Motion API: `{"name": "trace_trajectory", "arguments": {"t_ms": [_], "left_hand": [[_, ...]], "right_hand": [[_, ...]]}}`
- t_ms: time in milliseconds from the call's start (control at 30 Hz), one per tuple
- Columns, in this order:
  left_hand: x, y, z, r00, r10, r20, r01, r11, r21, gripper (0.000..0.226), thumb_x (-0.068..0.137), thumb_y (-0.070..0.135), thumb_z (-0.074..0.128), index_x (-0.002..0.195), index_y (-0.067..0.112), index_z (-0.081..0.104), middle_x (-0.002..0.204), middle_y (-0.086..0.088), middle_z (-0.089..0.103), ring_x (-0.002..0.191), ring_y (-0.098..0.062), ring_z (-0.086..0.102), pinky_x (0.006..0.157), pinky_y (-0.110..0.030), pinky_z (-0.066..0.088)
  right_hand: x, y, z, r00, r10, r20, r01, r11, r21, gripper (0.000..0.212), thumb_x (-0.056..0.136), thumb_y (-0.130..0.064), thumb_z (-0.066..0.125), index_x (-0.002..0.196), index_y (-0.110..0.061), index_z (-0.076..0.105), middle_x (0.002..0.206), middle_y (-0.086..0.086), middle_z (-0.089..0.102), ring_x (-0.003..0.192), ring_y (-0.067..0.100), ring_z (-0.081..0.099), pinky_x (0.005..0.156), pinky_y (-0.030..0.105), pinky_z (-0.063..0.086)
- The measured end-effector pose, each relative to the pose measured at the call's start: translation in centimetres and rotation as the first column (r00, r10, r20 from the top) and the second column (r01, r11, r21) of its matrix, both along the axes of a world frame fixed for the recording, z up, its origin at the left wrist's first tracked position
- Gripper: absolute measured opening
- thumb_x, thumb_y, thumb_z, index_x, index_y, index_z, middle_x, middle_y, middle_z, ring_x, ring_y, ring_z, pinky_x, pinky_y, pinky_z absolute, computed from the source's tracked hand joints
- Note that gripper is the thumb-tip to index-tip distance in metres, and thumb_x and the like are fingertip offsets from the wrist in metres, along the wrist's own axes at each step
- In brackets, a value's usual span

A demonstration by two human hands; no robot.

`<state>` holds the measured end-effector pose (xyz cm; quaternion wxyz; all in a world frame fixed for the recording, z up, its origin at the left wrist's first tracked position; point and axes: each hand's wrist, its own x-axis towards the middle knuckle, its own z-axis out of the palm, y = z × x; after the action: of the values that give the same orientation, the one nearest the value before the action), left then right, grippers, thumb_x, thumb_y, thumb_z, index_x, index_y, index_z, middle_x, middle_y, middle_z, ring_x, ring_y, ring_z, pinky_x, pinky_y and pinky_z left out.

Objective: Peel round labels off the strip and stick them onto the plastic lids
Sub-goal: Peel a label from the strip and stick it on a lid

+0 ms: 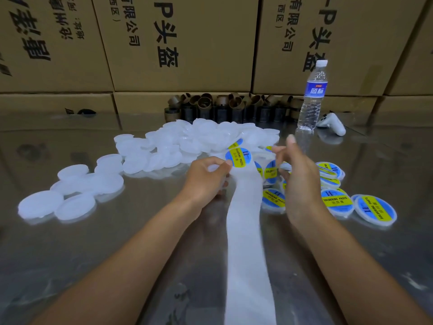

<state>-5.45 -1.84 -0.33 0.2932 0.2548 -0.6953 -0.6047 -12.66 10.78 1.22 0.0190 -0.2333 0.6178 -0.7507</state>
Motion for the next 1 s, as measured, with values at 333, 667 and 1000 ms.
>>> {"name": "trace_trajectory", "arguments": {"t_ms": [333,667,1000], "left_hand": [[0.0,-0.3,-0.3,1.000,-0.011,0.000,0.011,1.000,-0.005,0.020,0.090,0.028,0.064,0.073,0.018,0.067,0.064,-0.002,0.061,0.050,-0.009,0.054,0.053,-0.015,0.046],[0.0,-0.9,-0.1,0.987,0.154,-0.047,-0.152,0.987,0.045,0.023,0.095,0.032,0.057,0.096,0.010,0.063,0.084,-0.001,0.066,0.072,-0.011,0.060,0.056,-0.016,0.047],[0.6,0.2,-0.3,0.850,-0.378,-0.367,0.526,0.570,0.631,0.069,0.096,0.057,0.031,0.126,0.002,0.059,0.133,-0.020,0.056,0.118,-0.033,0.057,0.101,-0.051,0.043]], "right_hand": [[1.5,-0.4,-1.1,0.872,0.247,-0.423,-0.201,0.968,0.149,0.042,0.087,-0.048,0.043,0.123,-0.068,0.032,0.116,-0.017,0.057,0.095,0.007,0.066,0.092,0.026,0.047],[0.8,-1.3,-2.8,0.853,0.383,-0.354,-0.229,0.886,0.404,0.055,0.085,-0.066,0.033,0.129,-0.067,-0.001,0.138,-0.008,0.041,0.106,-0.028,0.040,0.082,-0.006,0.030],[1.1,-1.4,-1.9,0.918,0.336,-0.210,-0.285,0.928,0.240,0.052,0.078,-0.062,0.030,0.129,-0.062,0.017,0.116,-0.017,0.058,0.106,0.000,0.056,0.096,0.021,0.045]]}}
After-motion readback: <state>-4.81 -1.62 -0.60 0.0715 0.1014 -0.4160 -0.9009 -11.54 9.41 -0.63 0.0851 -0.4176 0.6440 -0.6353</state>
